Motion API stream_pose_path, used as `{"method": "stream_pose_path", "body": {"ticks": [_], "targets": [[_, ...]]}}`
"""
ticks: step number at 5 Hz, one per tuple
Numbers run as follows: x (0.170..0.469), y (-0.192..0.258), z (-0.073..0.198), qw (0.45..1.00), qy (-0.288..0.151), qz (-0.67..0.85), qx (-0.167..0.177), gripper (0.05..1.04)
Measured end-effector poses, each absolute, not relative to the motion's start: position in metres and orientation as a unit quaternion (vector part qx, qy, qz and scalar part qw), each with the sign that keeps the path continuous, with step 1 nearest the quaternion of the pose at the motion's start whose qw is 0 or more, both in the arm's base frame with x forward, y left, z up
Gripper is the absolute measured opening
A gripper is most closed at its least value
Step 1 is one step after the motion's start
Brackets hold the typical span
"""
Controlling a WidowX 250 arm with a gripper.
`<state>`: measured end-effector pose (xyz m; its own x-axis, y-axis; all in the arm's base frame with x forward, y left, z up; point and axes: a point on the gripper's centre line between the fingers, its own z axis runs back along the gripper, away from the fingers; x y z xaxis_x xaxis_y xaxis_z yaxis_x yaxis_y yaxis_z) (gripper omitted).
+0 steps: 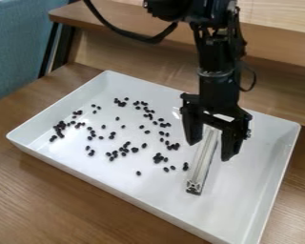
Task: Sweep into pile
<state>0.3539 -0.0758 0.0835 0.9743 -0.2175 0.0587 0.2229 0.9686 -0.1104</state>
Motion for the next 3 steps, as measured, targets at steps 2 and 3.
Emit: {"method": "stream_pose_path", "body": {"ticks": [2,3], "targets": [[0.344,-0.063,0.073,0.999,0.002,-0.018,-0.031,1.001],[0.346,-0.054,0.068,0.999,-0.006,0.031,-0.025,1.001]]}}
